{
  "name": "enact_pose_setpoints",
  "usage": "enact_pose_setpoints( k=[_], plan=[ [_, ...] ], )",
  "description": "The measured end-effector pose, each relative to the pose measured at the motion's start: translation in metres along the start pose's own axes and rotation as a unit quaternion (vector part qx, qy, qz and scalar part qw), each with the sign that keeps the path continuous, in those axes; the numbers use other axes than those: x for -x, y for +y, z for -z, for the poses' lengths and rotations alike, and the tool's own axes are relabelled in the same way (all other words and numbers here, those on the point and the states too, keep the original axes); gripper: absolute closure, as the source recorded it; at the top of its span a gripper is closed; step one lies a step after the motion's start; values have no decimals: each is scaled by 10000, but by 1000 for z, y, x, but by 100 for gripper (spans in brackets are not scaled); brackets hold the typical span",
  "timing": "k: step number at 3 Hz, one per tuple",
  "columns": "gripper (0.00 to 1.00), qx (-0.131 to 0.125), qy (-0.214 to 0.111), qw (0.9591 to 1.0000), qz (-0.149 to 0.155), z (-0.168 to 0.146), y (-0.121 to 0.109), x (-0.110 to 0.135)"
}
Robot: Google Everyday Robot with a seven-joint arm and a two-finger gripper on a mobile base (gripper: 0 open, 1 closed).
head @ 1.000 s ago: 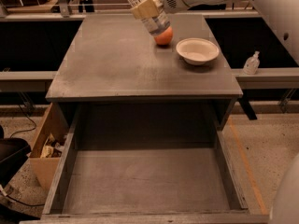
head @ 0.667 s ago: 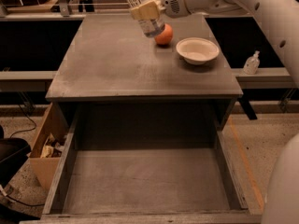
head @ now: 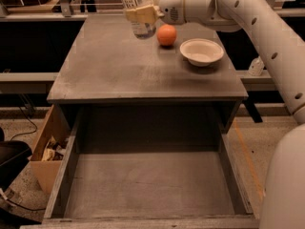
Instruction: Place blue plastic bottle upright
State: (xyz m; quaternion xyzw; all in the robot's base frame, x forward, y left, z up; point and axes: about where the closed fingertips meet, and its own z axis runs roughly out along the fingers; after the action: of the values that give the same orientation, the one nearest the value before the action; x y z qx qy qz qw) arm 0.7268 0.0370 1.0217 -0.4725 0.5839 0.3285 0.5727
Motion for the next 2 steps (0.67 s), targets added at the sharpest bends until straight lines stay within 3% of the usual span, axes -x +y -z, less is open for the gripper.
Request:
enact_pose_setpoints(
  k=[1,2],
  plan=[
    [100,114,-242,9996,-63,-5,3,1],
    [100,95,-277,9995,-102,-6,6,-1]
  ],
)
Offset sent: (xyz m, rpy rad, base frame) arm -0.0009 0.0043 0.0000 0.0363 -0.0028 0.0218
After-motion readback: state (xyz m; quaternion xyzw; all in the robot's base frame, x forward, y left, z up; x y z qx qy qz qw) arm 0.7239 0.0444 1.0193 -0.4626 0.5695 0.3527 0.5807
